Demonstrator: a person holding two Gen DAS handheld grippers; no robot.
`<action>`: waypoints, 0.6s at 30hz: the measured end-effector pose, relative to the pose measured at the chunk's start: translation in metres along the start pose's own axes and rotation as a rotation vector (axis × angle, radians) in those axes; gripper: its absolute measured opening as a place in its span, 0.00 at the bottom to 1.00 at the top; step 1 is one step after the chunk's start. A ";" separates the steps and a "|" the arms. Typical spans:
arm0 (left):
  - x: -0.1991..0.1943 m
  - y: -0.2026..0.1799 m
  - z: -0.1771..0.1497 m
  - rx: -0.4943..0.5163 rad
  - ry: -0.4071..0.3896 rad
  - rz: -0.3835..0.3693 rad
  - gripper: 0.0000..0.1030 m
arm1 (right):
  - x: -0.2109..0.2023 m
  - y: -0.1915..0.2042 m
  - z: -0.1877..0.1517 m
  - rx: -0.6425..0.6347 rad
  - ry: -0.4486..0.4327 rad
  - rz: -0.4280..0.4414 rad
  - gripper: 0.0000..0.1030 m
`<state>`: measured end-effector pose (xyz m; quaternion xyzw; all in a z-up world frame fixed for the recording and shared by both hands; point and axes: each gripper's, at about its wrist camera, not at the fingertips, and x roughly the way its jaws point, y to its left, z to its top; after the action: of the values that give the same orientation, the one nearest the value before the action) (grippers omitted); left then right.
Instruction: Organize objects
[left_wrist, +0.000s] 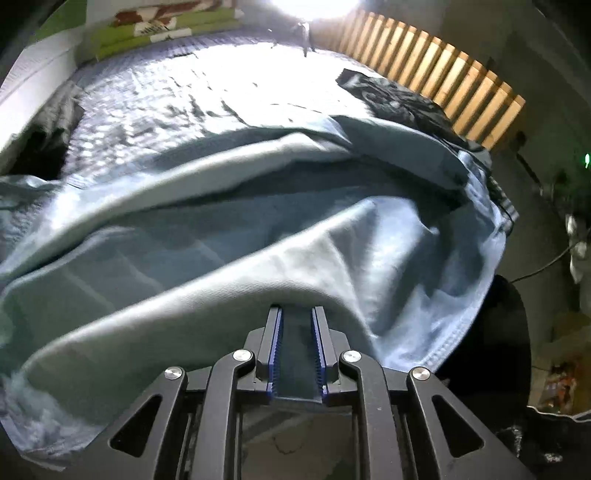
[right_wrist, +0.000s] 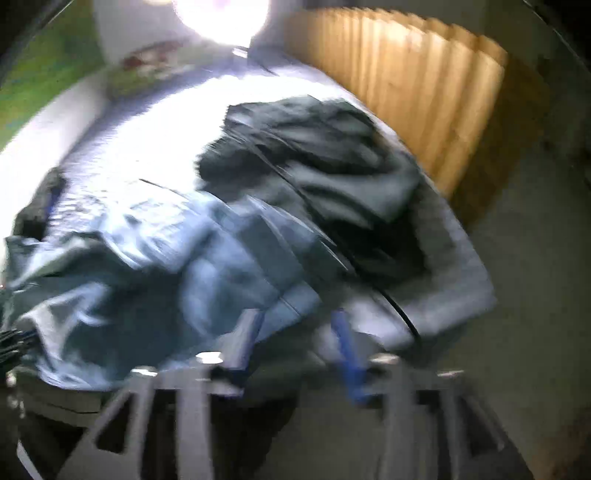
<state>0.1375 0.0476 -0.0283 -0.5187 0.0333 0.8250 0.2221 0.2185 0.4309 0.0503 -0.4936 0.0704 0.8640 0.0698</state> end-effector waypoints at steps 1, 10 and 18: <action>-0.006 0.005 0.001 0.004 -0.014 0.029 0.19 | 0.002 0.011 0.011 -0.037 -0.028 0.019 0.47; -0.040 0.069 0.048 0.005 -0.066 0.268 0.63 | 0.129 0.086 0.099 -0.216 0.115 0.124 0.51; 0.038 0.098 0.142 0.139 0.064 0.307 0.81 | 0.185 0.086 0.094 -0.158 0.236 0.112 0.50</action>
<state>-0.0351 0.0132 -0.0133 -0.5167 0.1762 0.8280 0.1280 0.0300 0.3740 -0.0572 -0.5909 0.0372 0.8054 -0.0266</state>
